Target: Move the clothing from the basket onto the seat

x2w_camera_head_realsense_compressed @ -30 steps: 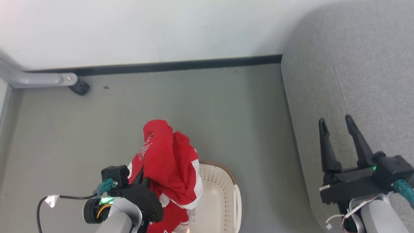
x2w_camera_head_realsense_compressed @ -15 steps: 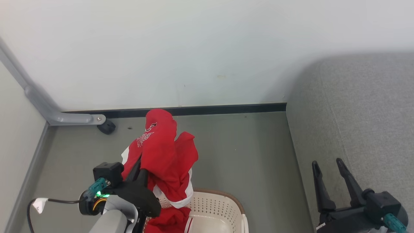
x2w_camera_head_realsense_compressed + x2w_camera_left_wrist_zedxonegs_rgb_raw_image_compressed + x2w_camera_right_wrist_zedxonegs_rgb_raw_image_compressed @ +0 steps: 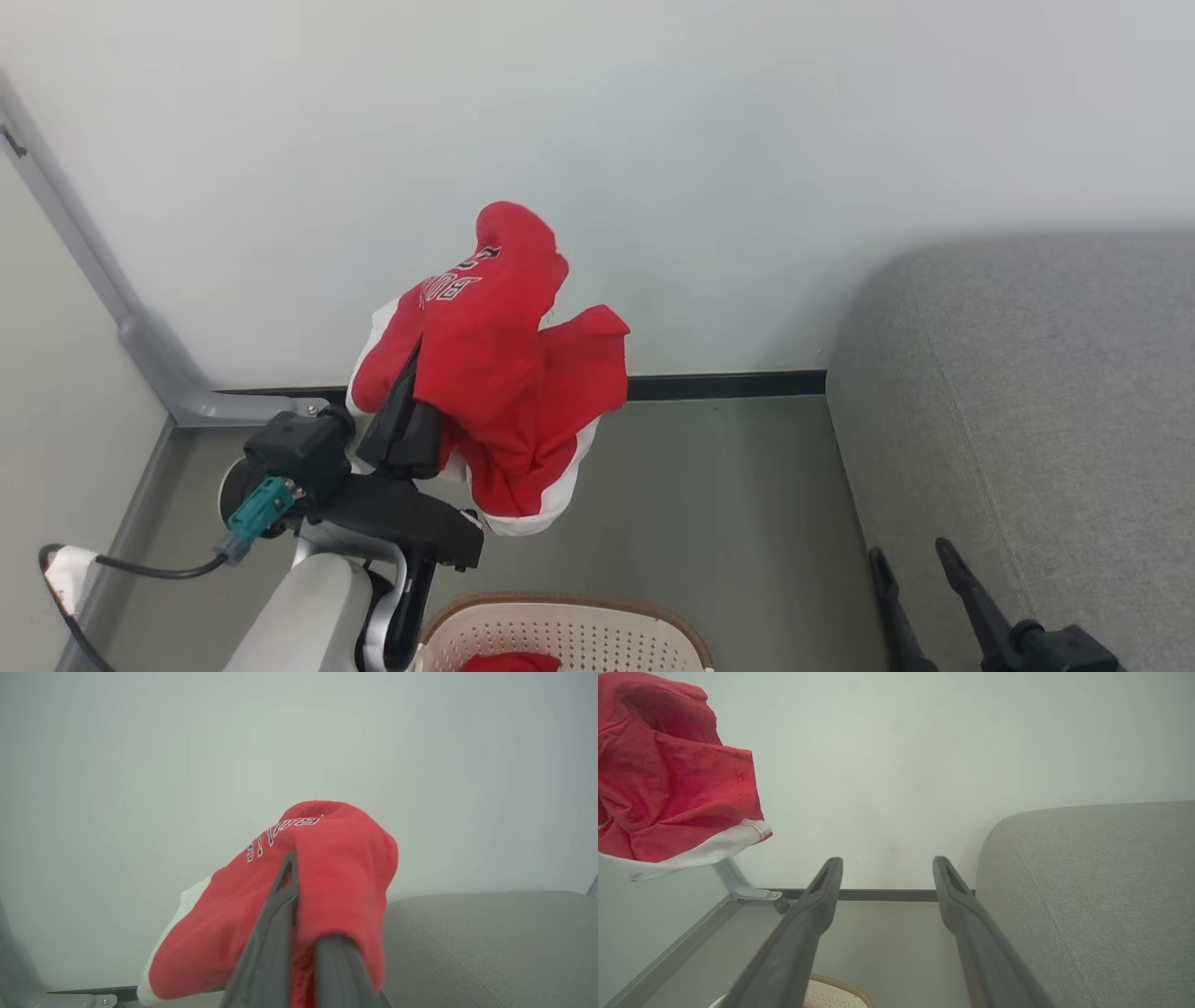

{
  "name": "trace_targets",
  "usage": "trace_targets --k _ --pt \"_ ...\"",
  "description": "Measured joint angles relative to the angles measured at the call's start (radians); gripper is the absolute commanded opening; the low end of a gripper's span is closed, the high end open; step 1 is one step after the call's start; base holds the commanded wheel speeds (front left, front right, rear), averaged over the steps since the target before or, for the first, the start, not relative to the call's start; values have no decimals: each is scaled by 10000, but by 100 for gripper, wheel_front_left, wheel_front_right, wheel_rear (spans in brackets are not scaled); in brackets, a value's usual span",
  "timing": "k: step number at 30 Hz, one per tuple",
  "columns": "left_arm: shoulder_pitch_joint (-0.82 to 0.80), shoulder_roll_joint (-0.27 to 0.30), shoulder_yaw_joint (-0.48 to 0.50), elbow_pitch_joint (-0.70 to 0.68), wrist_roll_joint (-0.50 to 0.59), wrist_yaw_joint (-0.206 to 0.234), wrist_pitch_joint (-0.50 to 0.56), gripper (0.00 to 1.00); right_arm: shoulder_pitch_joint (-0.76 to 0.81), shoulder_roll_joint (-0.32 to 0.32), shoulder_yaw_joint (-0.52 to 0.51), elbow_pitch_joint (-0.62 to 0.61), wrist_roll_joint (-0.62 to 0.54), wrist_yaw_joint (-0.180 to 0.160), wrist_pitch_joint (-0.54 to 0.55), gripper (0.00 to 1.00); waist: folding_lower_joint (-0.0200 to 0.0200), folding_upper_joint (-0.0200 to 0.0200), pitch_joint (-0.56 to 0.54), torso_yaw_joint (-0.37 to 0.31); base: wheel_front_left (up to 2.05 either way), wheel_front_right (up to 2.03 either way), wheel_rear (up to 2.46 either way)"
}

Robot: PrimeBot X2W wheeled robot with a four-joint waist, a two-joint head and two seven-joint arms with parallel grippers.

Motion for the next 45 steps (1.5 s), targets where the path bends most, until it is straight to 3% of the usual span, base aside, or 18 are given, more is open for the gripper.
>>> trace_targets --k 9,24,33,44,45 --pt "219 -12 -272 -1964 224 153 -4 0 153 171 591 -282 -13 176 0 100 1 1 -218 56 0 0 0" --pt "443 -186 -1267 -3202 623 259 389 0 -105 606 3133 -1421 -100 652 100 100 2 1 -313 208 0 0 0" --pt "599 -219 -1699 -3624 698 270 748 0 -1174 633 3852 -1315 17 692 188 100 2 1 -347 428 0 0 0" --pt "823 -217 -2167 -4257 725 268 1193 0 -2700 625 4428 -299 715 673 186 100 2 1 -333 698 0 0 0" --pt "823 -226 -2211 -4284 725 268 1220 0 -2828 627 4552 -280 819 631 182 76 2 1 -329 712 0 0 0"
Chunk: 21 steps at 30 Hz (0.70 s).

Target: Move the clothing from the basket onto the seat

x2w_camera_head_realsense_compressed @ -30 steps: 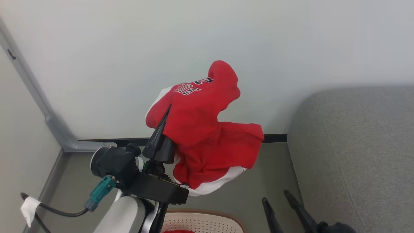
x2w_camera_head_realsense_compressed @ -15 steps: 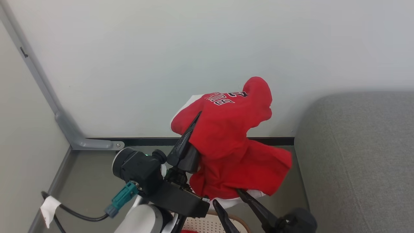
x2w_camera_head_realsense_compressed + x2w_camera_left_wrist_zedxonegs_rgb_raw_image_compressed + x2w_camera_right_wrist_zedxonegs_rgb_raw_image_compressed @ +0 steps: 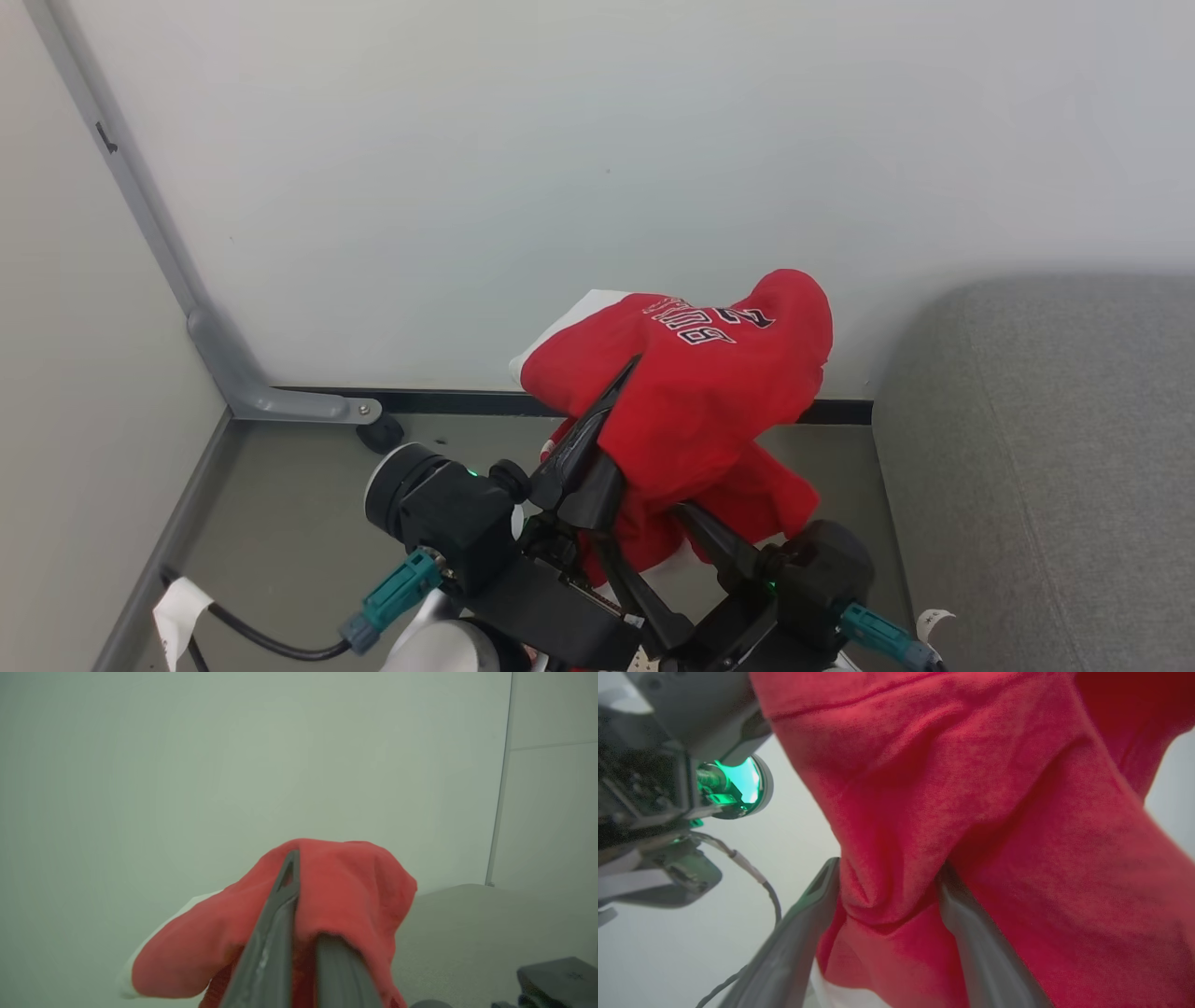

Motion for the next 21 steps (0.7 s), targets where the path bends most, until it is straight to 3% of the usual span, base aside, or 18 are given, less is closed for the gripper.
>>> trace_targets --k 2,19,20,21 --pt "0 4 -31 -48 0 0 59 0 -221 2 199 46 188 -132 -6 0 1 0 8 29 0 0 0" --pt "16 21 -35 -290 -6 92 403 0 -783 -8 719 575 1193 -648 -96 0 0 1 42 38 0 0 0" --pt "22 21 -29 -311 -6 138 435 16 -833 -8 713 598 1206 -654 -96 0 0 1 44 31 0 0 0" --pt "38 23 -17 -330 -6 142 439 56 -887 -8 700 619 1208 -658 -98 0 0 1 47 23 0 0 0"
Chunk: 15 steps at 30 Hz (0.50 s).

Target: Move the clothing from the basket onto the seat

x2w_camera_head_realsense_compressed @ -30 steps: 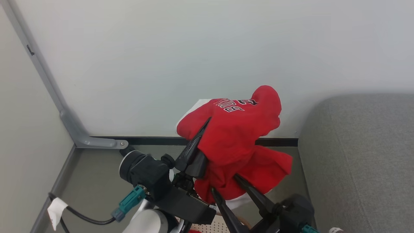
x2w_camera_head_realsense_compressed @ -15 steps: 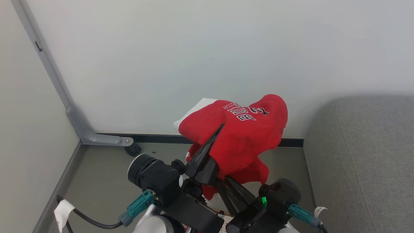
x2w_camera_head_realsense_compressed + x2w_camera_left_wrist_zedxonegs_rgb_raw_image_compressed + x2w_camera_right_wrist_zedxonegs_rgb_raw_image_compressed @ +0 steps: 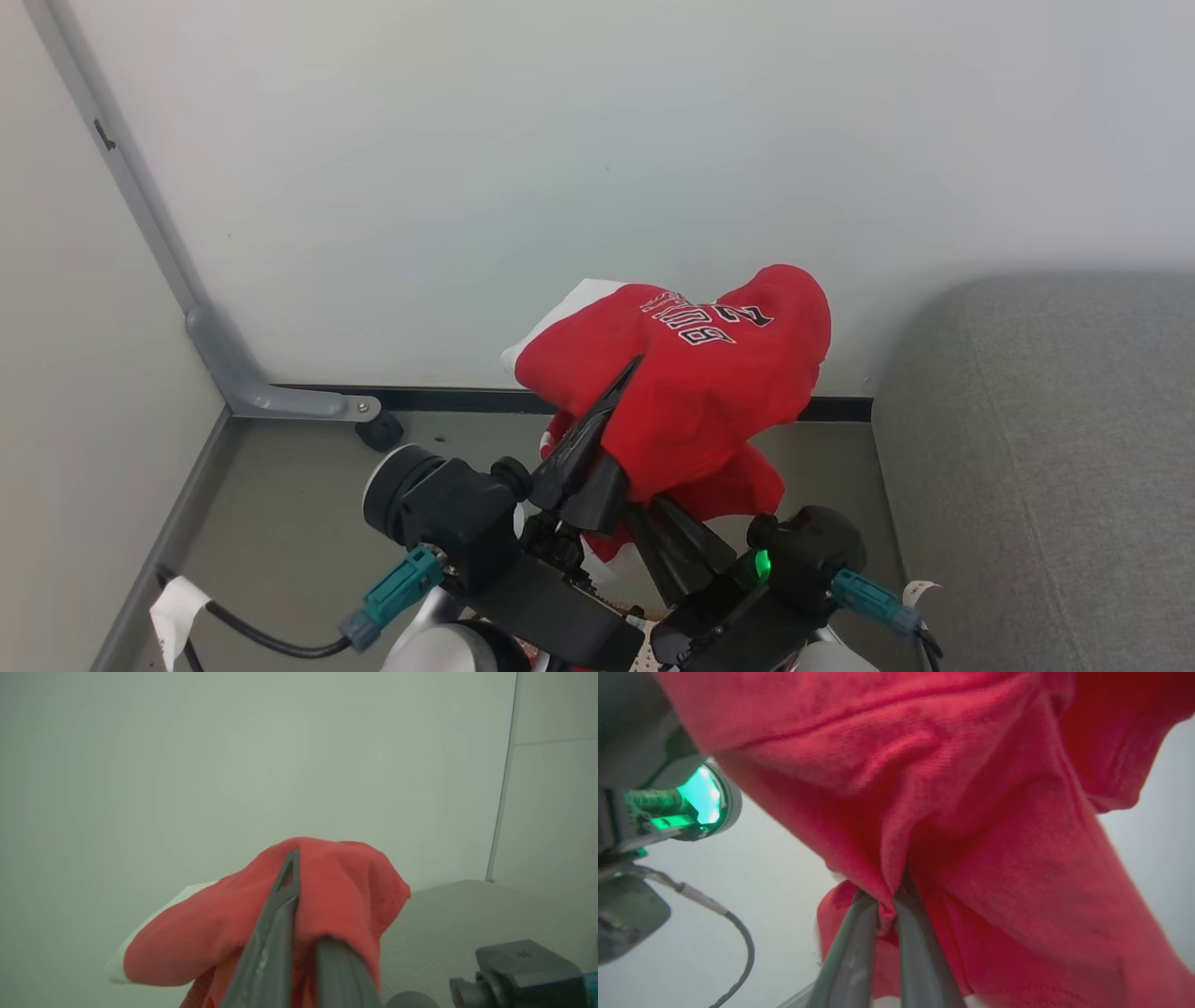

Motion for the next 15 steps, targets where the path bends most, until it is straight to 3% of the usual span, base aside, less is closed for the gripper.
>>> trace_targets --k 1,15 --pt "19 10 2 -27 0 10 42 100 -35 2 -25 13 0 -4 0 0 0 0 3 -8 0 0 0" --pt "604 384 -67 -677 71 98 213 100 -282 -295 -1233 318 -6 -343 -2 0 0 -1 69 -285 0 0 0"
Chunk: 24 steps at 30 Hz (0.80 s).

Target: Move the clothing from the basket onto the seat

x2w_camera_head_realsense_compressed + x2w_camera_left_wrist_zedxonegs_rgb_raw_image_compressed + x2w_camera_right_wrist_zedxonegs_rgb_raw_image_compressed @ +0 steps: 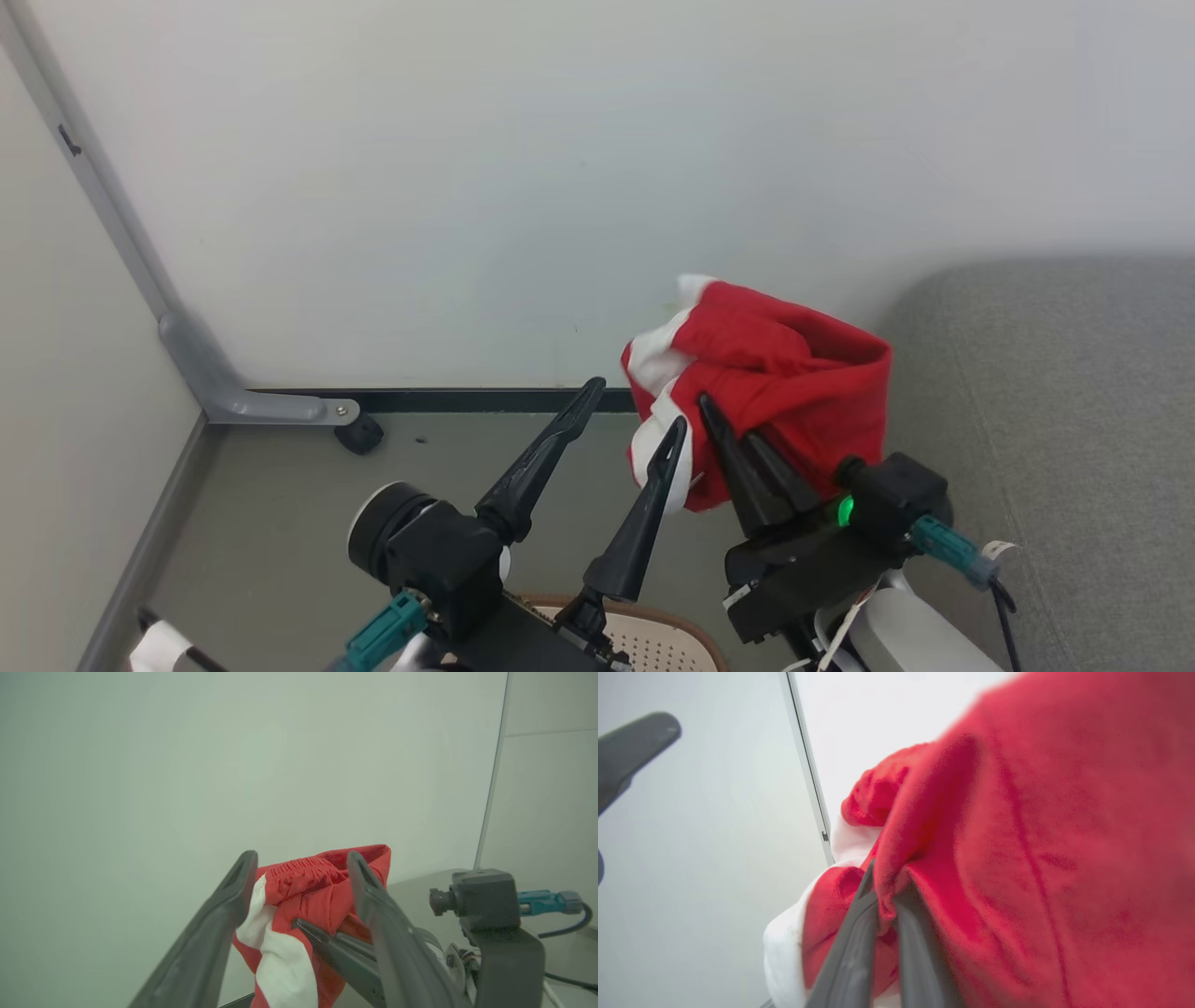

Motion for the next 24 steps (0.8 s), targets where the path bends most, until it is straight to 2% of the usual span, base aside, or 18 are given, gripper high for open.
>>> trace_targets --k 11,19,24 --pt "977 637 -207 -384 491 190 184 100 -147 -982 -1179 -249 -105 -353 -4 0 0 1 191 -526 0 0 0" --pt "1473 717 -416 -502 556 307 263 100 -85 -1563 -1806 -523 -199 -539 -8 0 0 0 430 -974 0 0 0" --pt "1617 750 -537 -644 604 337 270 100 16 -1607 -2033 -821 -205 -675 -8 0 0 0 620 -1337 0 0 0"
